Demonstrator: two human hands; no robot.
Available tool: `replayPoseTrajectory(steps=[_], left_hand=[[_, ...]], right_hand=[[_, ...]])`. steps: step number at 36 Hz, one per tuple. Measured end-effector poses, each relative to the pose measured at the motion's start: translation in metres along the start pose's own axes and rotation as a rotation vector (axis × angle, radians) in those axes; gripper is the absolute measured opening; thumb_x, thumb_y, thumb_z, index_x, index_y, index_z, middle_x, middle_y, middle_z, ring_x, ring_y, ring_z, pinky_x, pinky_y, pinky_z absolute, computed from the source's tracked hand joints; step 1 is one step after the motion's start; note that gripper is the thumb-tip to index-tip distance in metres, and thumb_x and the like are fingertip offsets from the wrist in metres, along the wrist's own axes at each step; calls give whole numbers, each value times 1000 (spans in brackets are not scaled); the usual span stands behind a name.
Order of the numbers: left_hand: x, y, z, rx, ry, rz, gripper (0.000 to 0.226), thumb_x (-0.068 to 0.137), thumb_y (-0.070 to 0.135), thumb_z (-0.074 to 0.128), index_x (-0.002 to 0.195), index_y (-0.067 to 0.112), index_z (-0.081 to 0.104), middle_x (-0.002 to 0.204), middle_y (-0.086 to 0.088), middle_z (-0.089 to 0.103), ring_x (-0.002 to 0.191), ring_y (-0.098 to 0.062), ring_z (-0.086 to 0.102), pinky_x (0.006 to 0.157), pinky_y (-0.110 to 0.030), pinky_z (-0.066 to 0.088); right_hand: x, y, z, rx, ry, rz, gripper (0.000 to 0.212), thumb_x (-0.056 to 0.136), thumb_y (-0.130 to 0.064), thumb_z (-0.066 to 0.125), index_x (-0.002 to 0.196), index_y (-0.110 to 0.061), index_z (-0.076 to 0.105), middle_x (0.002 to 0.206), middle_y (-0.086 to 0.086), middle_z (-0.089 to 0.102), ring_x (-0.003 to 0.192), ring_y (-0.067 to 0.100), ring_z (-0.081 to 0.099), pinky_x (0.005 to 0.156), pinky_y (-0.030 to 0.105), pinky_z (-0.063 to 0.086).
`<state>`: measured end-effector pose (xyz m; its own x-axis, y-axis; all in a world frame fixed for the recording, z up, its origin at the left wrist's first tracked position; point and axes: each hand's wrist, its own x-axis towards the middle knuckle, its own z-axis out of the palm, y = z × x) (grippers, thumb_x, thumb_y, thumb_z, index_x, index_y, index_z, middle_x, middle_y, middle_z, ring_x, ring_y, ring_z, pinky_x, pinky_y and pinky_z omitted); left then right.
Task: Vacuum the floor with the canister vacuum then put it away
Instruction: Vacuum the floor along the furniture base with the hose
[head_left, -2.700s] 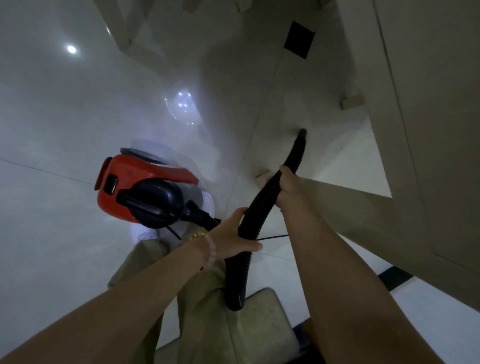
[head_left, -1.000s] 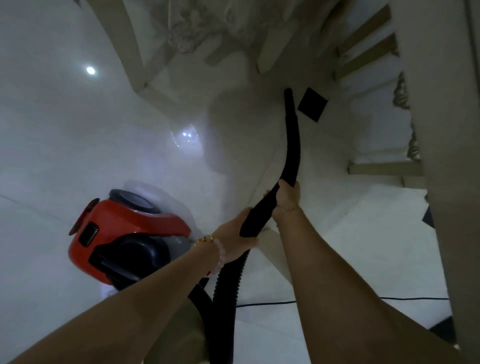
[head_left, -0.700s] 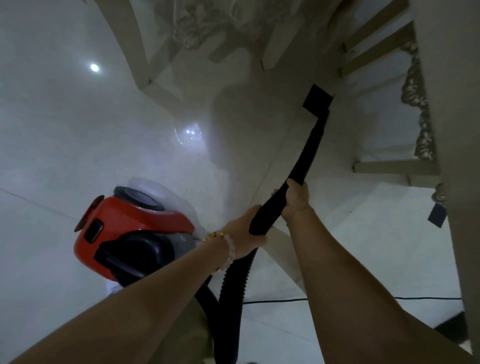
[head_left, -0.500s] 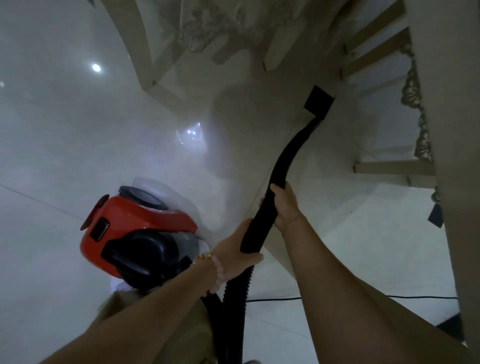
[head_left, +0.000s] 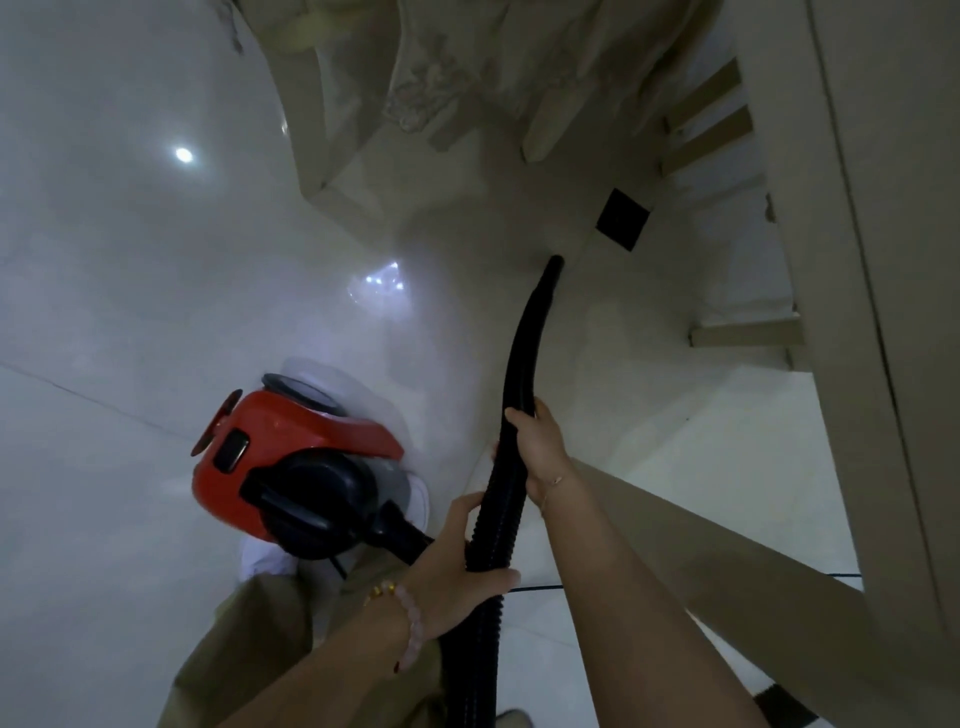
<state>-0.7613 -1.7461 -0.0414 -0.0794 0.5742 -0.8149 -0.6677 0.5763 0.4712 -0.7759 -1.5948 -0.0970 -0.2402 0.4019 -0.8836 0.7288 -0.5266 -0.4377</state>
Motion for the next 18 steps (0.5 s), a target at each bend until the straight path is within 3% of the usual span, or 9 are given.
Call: replayPoseTrajectory(steps=[3, 7, 10, 15, 18], left_hand=[[-15, -2, -1, 8, -1, -2, 70, 82, 19, 68, 129, 45, 23, 106, -11, 63, 95, -22, 63, 84, -28, 54], [-35, -8, -3, -47, -17, 15, 73, 81, 17, 69, 129, 45, 23, 99, -3, 60, 89, -14, 61, 74, -19, 50], [-49, -11, -5, -59, -34, 41, 72, 81, 14, 69, 127, 42, 22, 98, -1, 58, 88, -12, 59, 77, -18, 50], [-73, -13, -9, -72, -26, 78, 74, 81, 9, 69, 131, 39, 23, 114, -6, 57, 105, -20, 59, 85, -22, 51], [-83, -14, -11, -60, -25, 87, 75, 79, 8, 69, 136, 31, 27, 104, 0, 56, 97, -15, 58, 80, -19, 50]], right_hand=[[-14, 3, 6, -10, 1, 5, 29, 97, -11, 45, 124, -19, 48, 77, 8, 53, 57, 18, 48, 48, 27, 46], [-35, 1, 18, -39, 1, -21, 31, 97, -14, 47, 126, -24, 46, 80, 8, 54, 60, 18, 49, 51, 29, 47], [-53, -1, 28, -73, -16, -48, 38, 96, -15, 48, 134, -20, 44, 83, 8, 55, 62, 18, 50, 53, 30, 47], [-79, -5, 39, -94, -13, -69, 42, 96, -17, 50, 137, -15, 42, 85, 8, 55, 65, 19, 53, 56, 32, 50], [-92, -5, 42, -71, -38, -65, 40, 97, -19, 50, 136, -16, 42, 86, 9, 54, 65, 20, 53, 59, 34, 50]])
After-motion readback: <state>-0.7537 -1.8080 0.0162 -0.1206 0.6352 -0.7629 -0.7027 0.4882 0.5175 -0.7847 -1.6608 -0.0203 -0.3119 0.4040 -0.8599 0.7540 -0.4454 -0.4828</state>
